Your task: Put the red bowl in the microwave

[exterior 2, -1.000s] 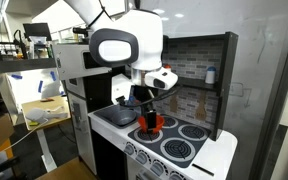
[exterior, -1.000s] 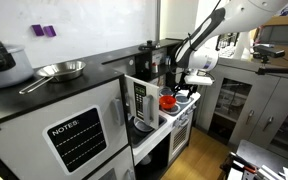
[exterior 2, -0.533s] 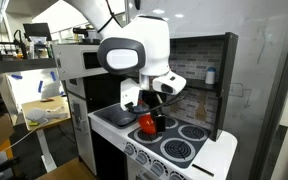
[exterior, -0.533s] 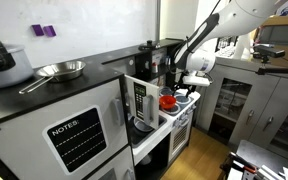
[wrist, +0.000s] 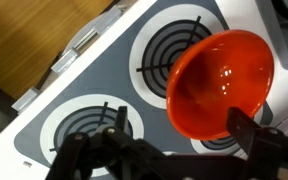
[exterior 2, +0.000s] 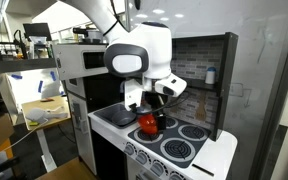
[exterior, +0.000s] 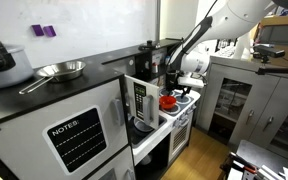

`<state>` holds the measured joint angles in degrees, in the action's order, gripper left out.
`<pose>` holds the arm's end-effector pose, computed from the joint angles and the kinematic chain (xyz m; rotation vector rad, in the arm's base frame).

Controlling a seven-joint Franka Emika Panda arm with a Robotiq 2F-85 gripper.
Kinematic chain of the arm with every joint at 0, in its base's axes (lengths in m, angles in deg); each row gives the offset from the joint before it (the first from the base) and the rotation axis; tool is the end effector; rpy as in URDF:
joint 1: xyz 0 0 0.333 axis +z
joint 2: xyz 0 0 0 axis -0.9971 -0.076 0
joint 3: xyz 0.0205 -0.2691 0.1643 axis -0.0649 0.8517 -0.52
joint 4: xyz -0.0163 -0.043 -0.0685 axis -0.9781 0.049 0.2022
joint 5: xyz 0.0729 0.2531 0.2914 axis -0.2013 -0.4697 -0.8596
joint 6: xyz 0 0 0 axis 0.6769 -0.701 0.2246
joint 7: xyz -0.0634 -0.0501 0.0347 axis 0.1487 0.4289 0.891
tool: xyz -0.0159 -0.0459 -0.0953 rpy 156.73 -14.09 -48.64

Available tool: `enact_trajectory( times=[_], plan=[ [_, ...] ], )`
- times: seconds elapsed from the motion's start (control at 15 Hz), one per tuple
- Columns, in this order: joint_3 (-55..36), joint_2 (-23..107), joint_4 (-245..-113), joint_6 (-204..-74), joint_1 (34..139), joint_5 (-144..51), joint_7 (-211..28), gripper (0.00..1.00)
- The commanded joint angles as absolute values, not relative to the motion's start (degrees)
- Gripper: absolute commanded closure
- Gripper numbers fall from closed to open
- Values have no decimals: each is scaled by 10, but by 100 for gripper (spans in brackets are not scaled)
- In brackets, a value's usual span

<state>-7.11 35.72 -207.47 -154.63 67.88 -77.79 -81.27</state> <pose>0.5332 -0.2527 0.2343 -2.7524 1.0486 -0.2605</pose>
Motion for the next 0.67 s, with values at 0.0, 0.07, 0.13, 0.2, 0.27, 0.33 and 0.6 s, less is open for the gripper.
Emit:
enact_trajectory(
  times=[0.0,0.07,0.13,0.2,0.27,0.33,0.6],
  plan=[
    [-94,342,-2057,-1548,657,-798,-798,0],
    [-96,340,-2056,-1547,656,-799,-798,0],
    [-98,338,-2055,-1547,654,-800,-798,0],
    [-100,336,-2054,-1546,652,-802,-798,0],
    [-102,334,-2053,-1546,650,-803,-797,0],
    [-104,333,-2054,-1546,649,-804,-796,0],
    [-107,332,-2055,-1547,647,-807,-796,26]
  ],
)
